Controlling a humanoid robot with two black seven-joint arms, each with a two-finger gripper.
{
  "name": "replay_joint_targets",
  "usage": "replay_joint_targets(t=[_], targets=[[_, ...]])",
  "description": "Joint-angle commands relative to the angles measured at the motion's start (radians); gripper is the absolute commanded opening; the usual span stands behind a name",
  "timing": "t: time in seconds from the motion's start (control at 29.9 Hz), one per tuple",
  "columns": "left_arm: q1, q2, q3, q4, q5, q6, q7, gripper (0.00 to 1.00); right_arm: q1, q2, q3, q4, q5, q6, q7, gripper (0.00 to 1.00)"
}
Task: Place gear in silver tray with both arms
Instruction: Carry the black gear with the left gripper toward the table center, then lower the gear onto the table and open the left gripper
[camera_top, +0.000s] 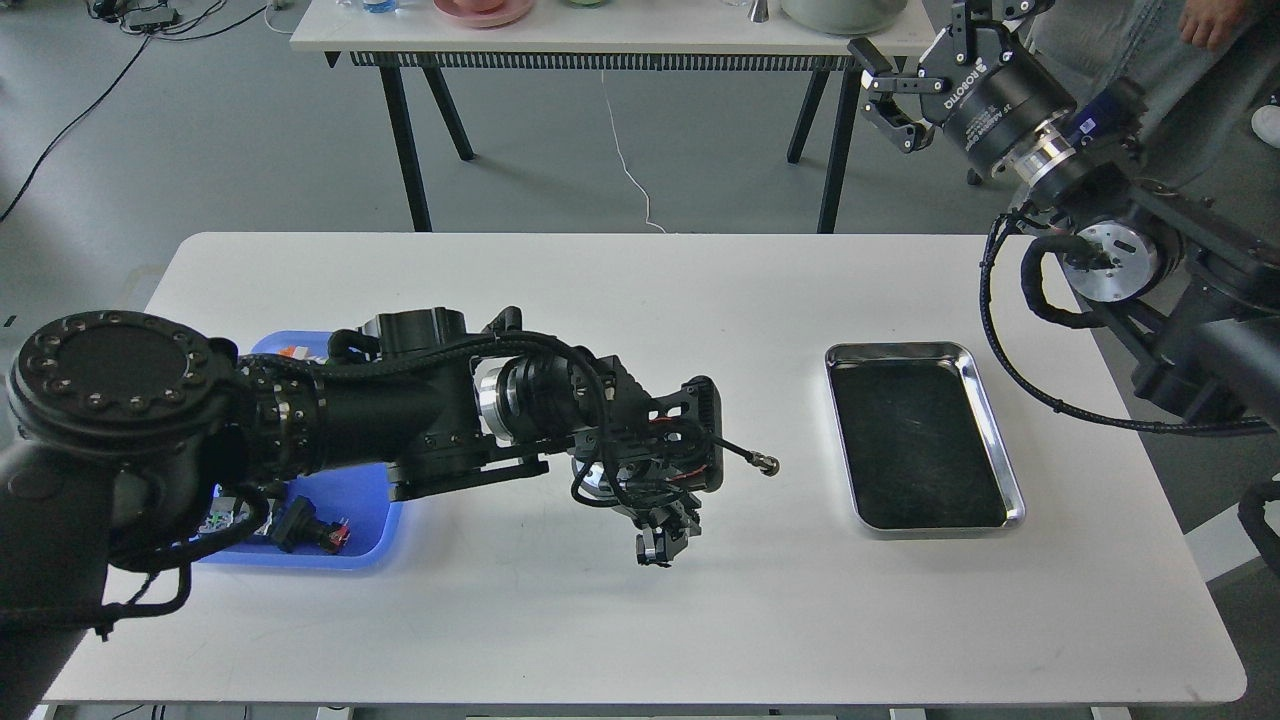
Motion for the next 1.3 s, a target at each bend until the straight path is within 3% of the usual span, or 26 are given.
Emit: replay_joint_targets(t=[0.0, 0.47, 0.74, 0.9, 1.27], targets=[[0.001, 0.000, -0.002, 0.013, 0.000, 0.039, 0.000, 0.11, -0.006, 0.000, 0.000, 0.000, 0.000, 0.000, 0.000, 1.00], [0.041, 0.000, -0.004, 0.056, 0.000, 0.154, 0.000, 0.09, -0.013, 0.000, 0.002, -0.012, 0.001, 0.000, 0.002, 1.00], [0.066, 0.000, -0.004, 0.088, 0.000, 0.245, 0.084, 0.06, -0.024, 0.000, 0.002, -0.014, 0.001, 0.000, 0.002, 1.00], [0.085, 0.000, -0.002, 0.094, 0.000, 0.363, 0.096, 0.06, -0.030, -0.001, 0.002, -0.014, 0.001, 0.000, 0.002, 1.00], [0.130, 0.000, 0.004, 0.096, 0.000, 0.415, 0.117, 0.06, -0.035, -0.008, 0.003, -0.014, 0.001, 0.000, 0.002, 1.00]])
